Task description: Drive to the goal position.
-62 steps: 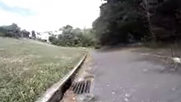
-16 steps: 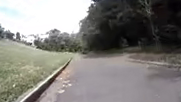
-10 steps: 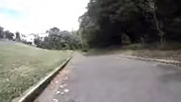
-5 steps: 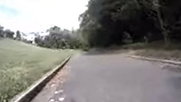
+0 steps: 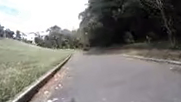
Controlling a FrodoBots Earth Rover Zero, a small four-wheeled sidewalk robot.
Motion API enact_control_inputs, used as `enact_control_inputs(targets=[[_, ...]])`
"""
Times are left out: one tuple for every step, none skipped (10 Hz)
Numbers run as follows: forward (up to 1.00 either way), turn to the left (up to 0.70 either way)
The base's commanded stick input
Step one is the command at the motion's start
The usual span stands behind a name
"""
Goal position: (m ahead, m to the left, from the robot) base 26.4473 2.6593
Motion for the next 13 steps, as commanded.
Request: enact_control_inputs(targets=[[0.85, 0.0], [0.85, 0.0], [0.85, 0.0], [0.85, 0.0], [0.85, 0.0], [0.85, 0.0], [0.91, 0.0], [1.0, 0.0], [1.0, 0.0], [1.0, 0.0], [1.0, 0.0], [1.0, 0.0], [1.0, 0.03]])
